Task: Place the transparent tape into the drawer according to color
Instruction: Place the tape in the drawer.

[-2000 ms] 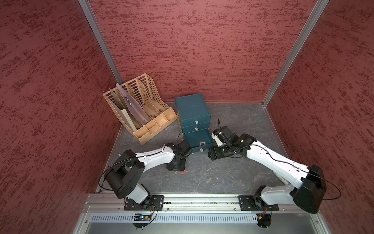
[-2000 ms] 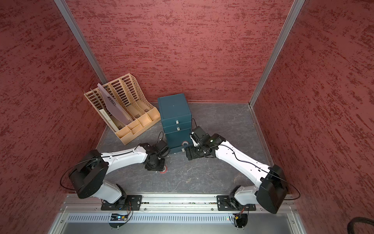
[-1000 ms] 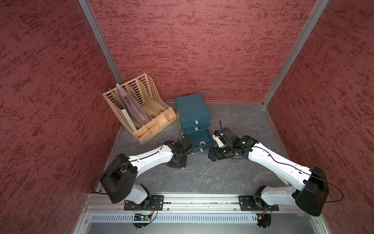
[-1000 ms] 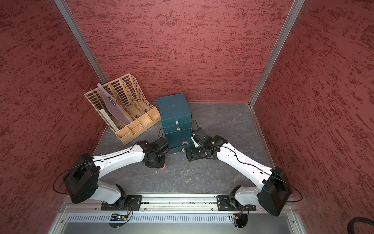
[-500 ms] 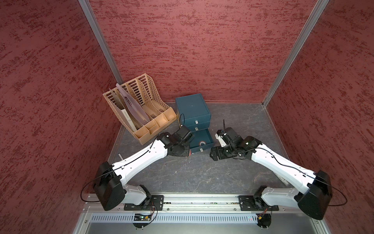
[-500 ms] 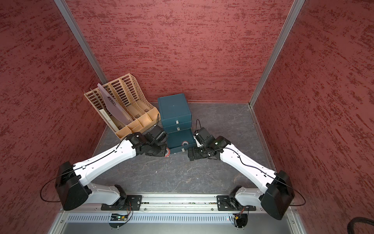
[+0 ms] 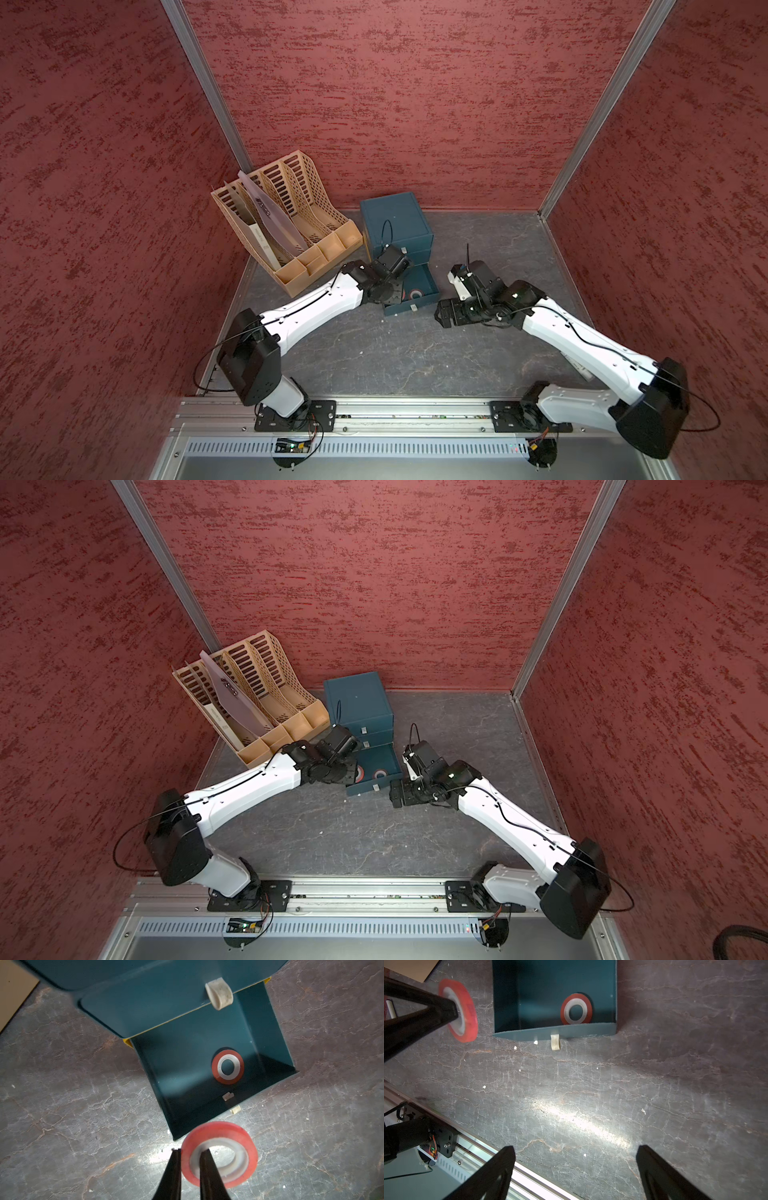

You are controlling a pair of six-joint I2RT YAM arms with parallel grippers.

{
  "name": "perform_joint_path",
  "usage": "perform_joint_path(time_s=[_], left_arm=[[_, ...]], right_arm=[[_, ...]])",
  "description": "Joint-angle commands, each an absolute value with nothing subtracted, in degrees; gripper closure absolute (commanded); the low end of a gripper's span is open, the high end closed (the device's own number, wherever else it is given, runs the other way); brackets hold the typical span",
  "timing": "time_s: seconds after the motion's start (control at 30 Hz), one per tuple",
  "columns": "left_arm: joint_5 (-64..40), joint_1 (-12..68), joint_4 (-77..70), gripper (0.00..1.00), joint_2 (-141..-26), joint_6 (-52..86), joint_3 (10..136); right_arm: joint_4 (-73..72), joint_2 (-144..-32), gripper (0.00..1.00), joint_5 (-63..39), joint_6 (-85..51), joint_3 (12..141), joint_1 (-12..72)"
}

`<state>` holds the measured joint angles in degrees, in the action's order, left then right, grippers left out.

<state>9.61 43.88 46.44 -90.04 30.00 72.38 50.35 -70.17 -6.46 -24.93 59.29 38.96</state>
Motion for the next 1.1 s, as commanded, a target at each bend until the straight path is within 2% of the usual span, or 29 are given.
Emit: perform_joint_path(time_s=[0.0,0.27,0.37,0.53,0.6,0.8,0.83,0.9,1.07], left_arm=[[12.26,43.68,42.76,1.0,-91.05,29.35,73.13],[15.54,43.59,39.89,0.99,-93.63,29.0,72.43],[15.81,43.59,39.05,0.84,-94.54,28.97,71.92],[15.92,43.67,38.46,0.49,-94.53,29.15,71.12],[15.98,43.76,38.41,0.39,-94.02,29.08,71.0],[16.01,44.55,38.39,0.22,-89.94,29.06,70.01],[15.72,44.56,38.56,0.17,-89.01,29.07,69.88],[14.9,44.65,38.84,0.0,-86.59,29.19,69.46],[12.57,44.61,39.55,0.0,-78.26,28.62,68.12]], right_arm=[[49.54,-69.05,0.03,-6.55,-25.27,58.93,38.24],[49.04,-69.3,0.02,-6.82,-25.4,58.8,38.06],[48.96,-69.28,0.02,-6.88,-25.64,58.8,38.06],[49.13,-69.15,0.02,-6.78,-25.75,58.8,38.06],[48.81,-69.32,0.02,-7.1,-25.84,58.63,38.05],[47.39,-70.73,0.02,-8.24,-25.57,58.4,38.14],[47.01,-71.03,0.01,-8.36,-25.53,58.28,38.14],[46.27,-71.68,0.02,-8.68,-25.5,58.1,38.21],[43.32,-72.67,0.01,-9.22,-25.98,56.66,38.57]])
